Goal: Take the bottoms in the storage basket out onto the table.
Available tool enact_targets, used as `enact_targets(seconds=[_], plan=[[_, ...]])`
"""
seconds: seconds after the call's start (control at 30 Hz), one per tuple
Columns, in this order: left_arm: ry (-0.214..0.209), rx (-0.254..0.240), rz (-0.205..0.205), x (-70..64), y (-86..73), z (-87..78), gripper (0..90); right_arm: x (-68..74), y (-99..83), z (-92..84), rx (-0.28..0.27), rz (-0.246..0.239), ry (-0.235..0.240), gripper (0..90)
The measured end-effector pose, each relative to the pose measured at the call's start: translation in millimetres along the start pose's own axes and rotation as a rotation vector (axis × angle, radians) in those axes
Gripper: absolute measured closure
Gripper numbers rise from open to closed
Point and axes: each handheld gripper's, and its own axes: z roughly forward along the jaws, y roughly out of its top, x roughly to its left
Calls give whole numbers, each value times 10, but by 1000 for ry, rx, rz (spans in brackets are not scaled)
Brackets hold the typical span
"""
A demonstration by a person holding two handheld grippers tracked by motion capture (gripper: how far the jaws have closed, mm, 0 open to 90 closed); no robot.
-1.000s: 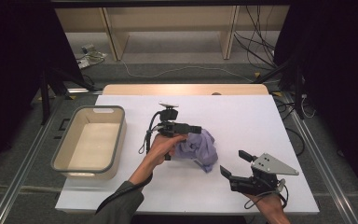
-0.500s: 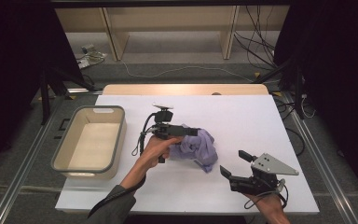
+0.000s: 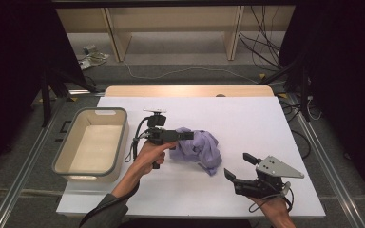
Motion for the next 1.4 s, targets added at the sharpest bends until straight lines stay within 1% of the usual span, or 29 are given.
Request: enact_targets(seconds=[0.13,0.17,0.2,0.3,0.43,0.57,0.67,0.93,1.03,1.13,1.27,1.4], plan=[[0,-8,16,36,-34,-69,128,-4,-4,3,3,3,-1,179],[-7,-23,19,47,-51,-110,128,-4,-4,2,3,3,-1,179],[-7,-23,19,47,-51,-110,128,-4,-4,2,3,3,-1,179],[-3,-34,41,47,-64,-180,128,-5,-8,-4,3,4,-2,179],[-1,-64,45,69,-76,-252,128,-13,-10,-11,0,8,-7,179],[4,-71,44,100,-102,-286,128,-9,-10,-3,4,4,-2,179],[0,-73,55,103,-122,-303,128,-12,-13,-6,2,3,-4,179],[-4,-90,104,78,-163,-348,128,-21,-17,-2,0,11,-8,179],[0,-107,126,70,-186,-368,128,-23,-18,-4,0,10,-5,179],[-10,-123,132,65,-198,-388,128,-24,-19,-2,0,10,-4,179],[-2,-133,169,54,-228,-409,128,-25,-21,0,4,10,-4,179],[-2,-158,190,41,-271,-449,128,-30,-24,2,2,13,-2,179]])
